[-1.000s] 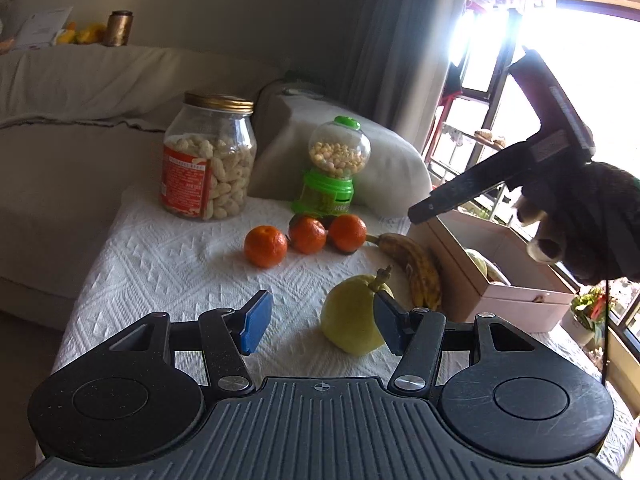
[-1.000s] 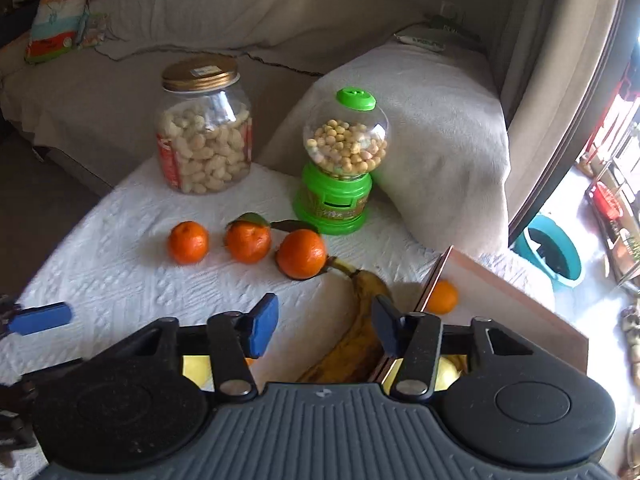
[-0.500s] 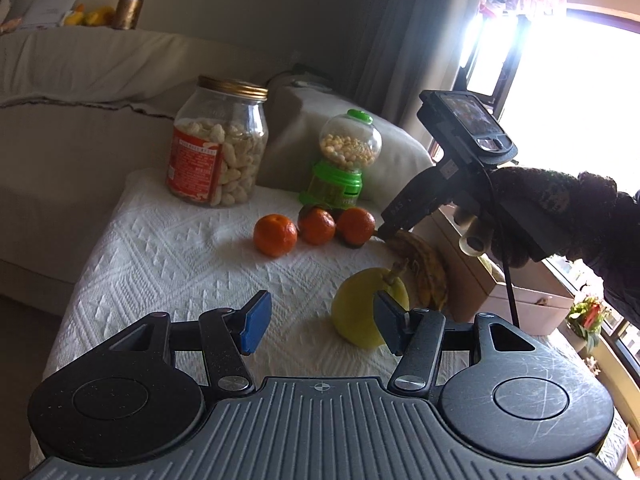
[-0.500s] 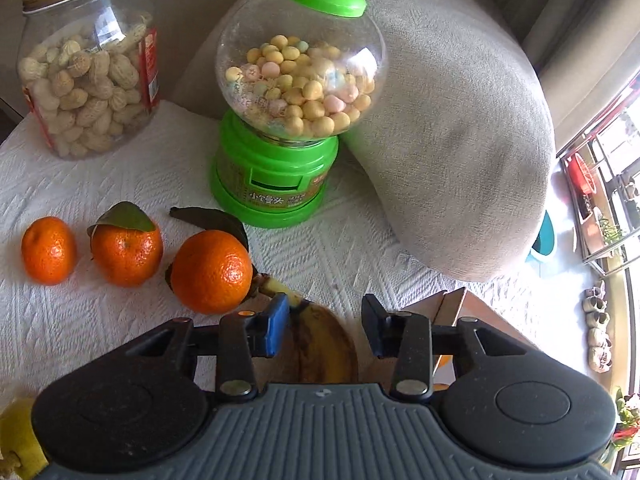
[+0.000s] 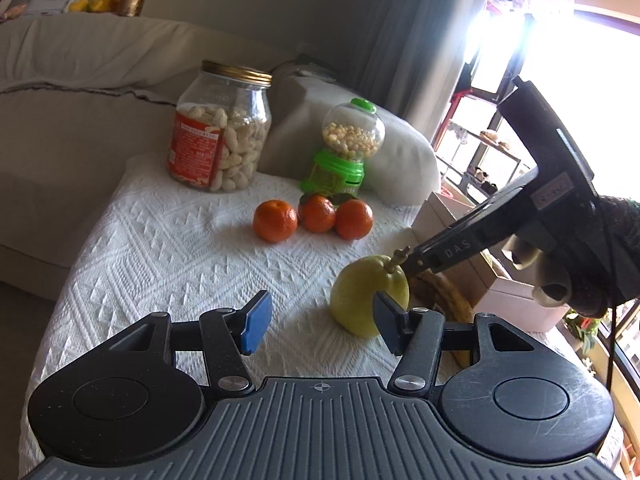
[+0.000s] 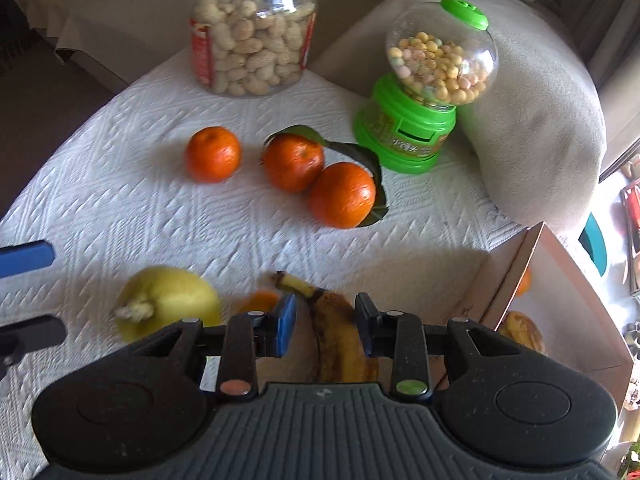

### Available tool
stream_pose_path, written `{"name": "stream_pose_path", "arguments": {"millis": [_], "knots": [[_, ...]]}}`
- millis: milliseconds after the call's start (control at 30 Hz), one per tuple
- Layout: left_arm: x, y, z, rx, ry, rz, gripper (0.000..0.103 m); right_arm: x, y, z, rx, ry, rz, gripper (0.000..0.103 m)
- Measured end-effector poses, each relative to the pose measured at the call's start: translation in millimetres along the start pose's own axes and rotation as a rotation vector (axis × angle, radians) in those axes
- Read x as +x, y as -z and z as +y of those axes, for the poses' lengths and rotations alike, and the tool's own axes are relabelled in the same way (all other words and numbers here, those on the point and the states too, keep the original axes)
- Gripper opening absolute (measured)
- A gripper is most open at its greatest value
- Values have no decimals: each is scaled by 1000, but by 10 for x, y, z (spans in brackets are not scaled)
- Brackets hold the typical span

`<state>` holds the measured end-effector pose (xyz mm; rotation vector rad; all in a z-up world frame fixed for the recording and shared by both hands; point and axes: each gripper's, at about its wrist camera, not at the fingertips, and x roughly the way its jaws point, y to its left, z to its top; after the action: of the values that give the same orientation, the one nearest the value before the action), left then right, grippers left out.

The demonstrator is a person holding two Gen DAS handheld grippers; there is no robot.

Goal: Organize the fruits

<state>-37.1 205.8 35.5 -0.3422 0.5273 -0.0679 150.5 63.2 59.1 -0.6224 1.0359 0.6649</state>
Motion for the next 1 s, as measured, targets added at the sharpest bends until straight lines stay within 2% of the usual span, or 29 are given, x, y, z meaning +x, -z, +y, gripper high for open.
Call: {"name": "stream_pose_path", "arguments": {"millis": [133, 200, 300, 400, 500, 567, 633, 833, 1000], "knots": [[-8, -2, -33, 9, 7, 2, 61, -220, 214, 79, 53, -83, 15, 32], [-13, -1, -58, 15, 10, 3, 61, -344, 364, 90, 92, -47, -14, 32], [-14, 10, -110, 29, 12, 8, 61, -572, 614, 126, 132, 6, -111, 34], [-11, 19, -172, 48, 8, 11, 61, -644, 866, 34, 257, 41, -166, 38], [-11, 31, -250, 82, -6, 15, 61, -565, 1050, -84, 368, 65, -188, 42], [-12, 46, -292, 95, -6, 22, 61, -461, 1119, -153, 432, 37, -181, 42], [-12, 77, -336, 109, 1, 34, 61, -405, 1166, -178, 477, 0, -211, 44], [8, 194, -429, 141, 3, 79, 61, -150, 1151, -118, 515, -38, -210, 44], [-37, 165, -320, 95, -30, 56, 61, -178, 1262, 7, 482, 1, -247, 39]]}}
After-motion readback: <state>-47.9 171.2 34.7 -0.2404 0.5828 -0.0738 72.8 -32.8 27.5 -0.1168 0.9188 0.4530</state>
